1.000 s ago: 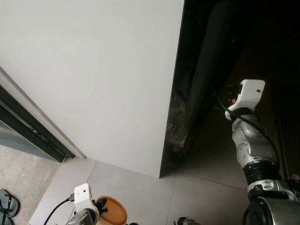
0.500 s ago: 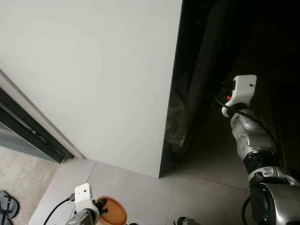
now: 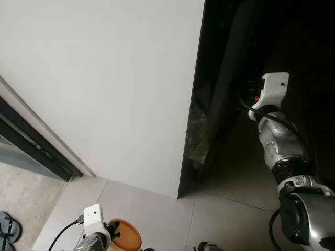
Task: Restocking fridge
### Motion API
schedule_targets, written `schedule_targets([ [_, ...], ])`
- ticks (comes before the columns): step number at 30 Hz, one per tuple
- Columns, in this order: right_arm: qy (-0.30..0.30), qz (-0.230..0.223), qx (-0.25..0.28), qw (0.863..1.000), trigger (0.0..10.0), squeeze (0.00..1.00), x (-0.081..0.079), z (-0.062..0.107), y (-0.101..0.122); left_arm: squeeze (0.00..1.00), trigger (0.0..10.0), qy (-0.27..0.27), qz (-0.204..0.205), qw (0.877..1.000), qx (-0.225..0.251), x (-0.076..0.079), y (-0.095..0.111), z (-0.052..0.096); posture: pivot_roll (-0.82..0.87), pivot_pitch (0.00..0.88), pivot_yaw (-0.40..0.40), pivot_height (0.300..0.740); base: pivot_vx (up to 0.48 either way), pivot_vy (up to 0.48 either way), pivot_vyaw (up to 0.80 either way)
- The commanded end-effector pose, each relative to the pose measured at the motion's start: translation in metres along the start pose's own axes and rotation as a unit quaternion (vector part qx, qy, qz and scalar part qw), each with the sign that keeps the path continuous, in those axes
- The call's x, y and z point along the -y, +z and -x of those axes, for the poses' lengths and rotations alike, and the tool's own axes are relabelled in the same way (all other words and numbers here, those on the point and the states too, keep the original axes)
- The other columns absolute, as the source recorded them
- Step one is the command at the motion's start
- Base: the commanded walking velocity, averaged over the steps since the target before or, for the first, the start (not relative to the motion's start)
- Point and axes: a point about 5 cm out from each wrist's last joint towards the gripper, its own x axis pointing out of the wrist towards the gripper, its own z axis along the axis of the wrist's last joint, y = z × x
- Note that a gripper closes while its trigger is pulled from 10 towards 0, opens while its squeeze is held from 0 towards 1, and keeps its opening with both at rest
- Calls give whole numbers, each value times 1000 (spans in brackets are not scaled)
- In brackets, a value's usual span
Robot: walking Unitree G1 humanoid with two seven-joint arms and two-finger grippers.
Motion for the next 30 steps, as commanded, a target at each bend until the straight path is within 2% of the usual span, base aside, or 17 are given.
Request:
schedule_targets([
  [1,-43,8,-3,999,10000,0,12,2,-1,0,10000,10,4,1000,-28,-7,-18,4,-65,174,64,740,0,0,0],
  [9,-151,3,-8,989,10000,0,43,20,-17,0,10000,13,1,999,-31,-9,-20,5,-67,175,63,740,0,0,0],
  [15,-231,-7,-43,972,10000,0,66,53,-52,0,10000,10,-2,999,-33,-9,-22,5,-72,175,66,740,0,0,0],
  [16,-259,-8,-58,964,10000,0,77,69,-65,0,10000,9,-3,999,-34,-8,-22,5,-71,173,66,740,0,0,0],
  [18,-289,1,-77,954,10000,0,89,85,-77,0,10000,9,-4,999,-35,-8,-23,5,-71,172,65,740,0,0,0],
  [20,-329,2,-101,939,10000,0,104,110,-93,0,10000,8,-7,999,-36,-8,-23,6,-75,169,64,740,0,0,0],
  [22,-343,6,-112,933,10000,0,109,121,-99,0,10000,8,-8,999,-37,-8,-24,6,-76,168,64,740,0,0,0],
  [23,-359,10,-144,922,10000,0,113,141,-116,0,10000,7,-11,999,-38,-9,-24,6,-82,161,63,740,0,0,0],
  [27,-371,14,-205,906,10000,0,112,170,-142,0,10000,7,-14,999,-40,-8,-25,6,-81,156,64,740,0,0,0],
  [28,-375,10,-235,897,10000,0,111,182,-153,0,10000,6,-14,999,-40,-8,-25,6,-79,152,63,740,0,0,0],
  [29,-374,-2,-290,881,10000,0,106,202,-173,0,10000,6,-15,999,-41,-8,-25,6,-77,149,62,740,0,0,0],
  [30,-374,-2,-290,881,10000,0,106,202,-173,0,10000,6,-15,999,-41,-8,-25,6,-77,149,62,740,0,0,0],
])
